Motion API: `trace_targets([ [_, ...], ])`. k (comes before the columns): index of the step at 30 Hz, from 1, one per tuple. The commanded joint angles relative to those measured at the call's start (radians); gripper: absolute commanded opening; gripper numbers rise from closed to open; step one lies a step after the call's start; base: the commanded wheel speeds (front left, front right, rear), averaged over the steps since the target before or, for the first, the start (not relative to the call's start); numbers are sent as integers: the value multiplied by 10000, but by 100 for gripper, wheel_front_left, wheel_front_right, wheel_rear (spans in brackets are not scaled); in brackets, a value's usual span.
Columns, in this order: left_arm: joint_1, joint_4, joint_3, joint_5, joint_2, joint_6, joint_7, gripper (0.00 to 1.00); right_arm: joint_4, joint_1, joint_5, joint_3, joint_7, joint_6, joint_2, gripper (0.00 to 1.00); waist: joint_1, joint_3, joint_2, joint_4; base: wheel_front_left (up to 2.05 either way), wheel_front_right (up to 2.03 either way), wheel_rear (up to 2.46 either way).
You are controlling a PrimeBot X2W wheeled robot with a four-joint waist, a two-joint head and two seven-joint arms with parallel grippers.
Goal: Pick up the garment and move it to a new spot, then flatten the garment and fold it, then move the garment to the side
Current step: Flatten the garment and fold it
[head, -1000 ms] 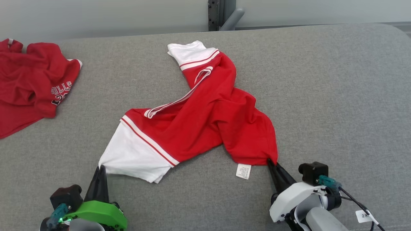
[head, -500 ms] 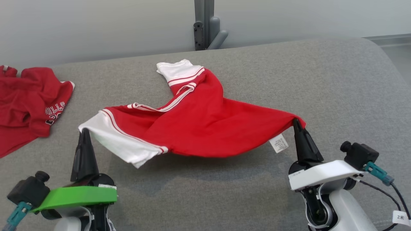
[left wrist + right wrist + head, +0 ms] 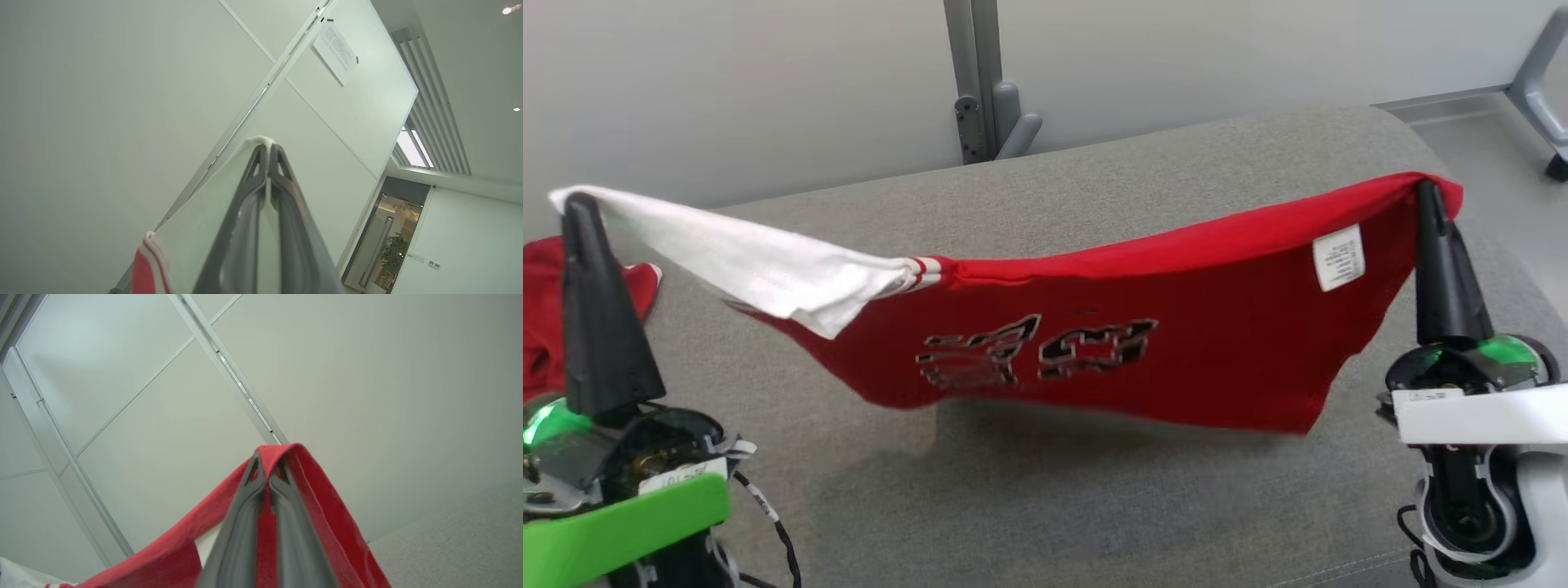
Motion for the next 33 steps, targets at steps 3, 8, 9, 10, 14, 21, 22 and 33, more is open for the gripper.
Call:
trace_targets([
  [3, -154, -1395, 10, 113, 234, 254, 350, 0, -1265, 300, 34, -497, 519, 1, 5, 0, 0, -44, 25, -231, 0, 0, 0],
  [8, -511, -2533, -105, 282, 452, 418, 724, 0, -2293, 436, -26, -1054, 961, 1, 116, 0, 0, 47, 25, -298, 0, 0, 0],
  [9, -626, -2739, -172, 318, 492, 424, 838, 0, -2495, 463, -8, -1180, 1062, 2, 143, 0, 0, 84, 25, -295, 0, 0, 0],
  [10, -758, -2932, -246, 360, 550, 446, 977, 0, -2684, 482, 31, -1295, 1170, 1, 180, 0, 0, 137, 25, -289, 0, 0, 0],
  [14, -1389, -3244, -425, 461, 738, 596, 1421, 0, -3179, 422, 90, -1557, 1537, 2, 304, 0, 0, 499, 25, -252, 0, 0, 0],
  [21, -3072, -1936, -540, 137, 714, 657, 1896, 0, -2350, -807, 104, -1295, 2029, 2, 338, 0, 0, 1775, 25, -83, 0, 0, 0],
  [22, -3437, -1625, -530, 66, 736, 630, 1954, 0, -2078, -1204, 88, -1234, 2102, 4, 319, 0, 0, 1998, 25, -46, 0, 0, 0],
  [33, -10254, 4062, -931, 1201, 1273, 89, 2223, 0, 3299, -8488, -1337, -853, 1837, 2, -296, 0, 0, 4294, 25, 486, 0, 0, 0],
])
